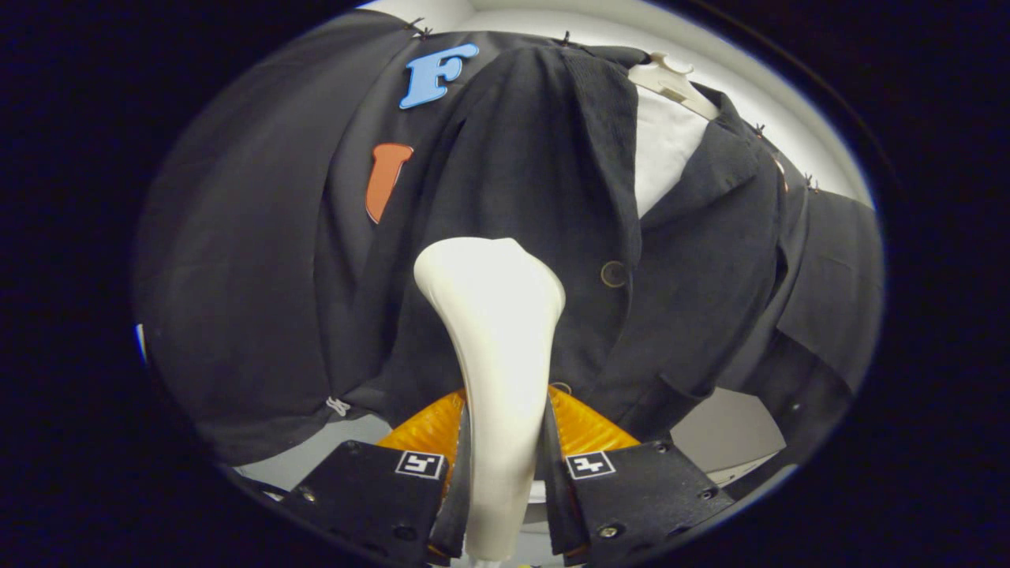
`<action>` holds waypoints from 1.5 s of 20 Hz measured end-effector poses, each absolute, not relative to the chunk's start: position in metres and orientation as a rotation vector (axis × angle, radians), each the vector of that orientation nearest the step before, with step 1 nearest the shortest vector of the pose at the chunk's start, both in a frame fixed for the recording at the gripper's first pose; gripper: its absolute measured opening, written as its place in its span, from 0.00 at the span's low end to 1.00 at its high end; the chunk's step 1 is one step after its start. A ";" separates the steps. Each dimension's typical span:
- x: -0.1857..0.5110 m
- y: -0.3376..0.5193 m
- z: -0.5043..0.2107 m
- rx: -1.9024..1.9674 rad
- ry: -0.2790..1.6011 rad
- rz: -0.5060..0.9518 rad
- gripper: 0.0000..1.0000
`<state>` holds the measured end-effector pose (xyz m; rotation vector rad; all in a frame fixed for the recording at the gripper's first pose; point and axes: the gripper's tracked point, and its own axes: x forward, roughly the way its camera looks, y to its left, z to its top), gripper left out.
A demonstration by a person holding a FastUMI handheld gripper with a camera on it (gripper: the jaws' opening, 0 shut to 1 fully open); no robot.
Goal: Iron the clothes twice with a garment steamer, once on the left side and once on the right side.
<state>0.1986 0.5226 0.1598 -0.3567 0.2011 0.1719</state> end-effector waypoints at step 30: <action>0.183 0.479 -0.029 -0.307 0.484 0.248 0.43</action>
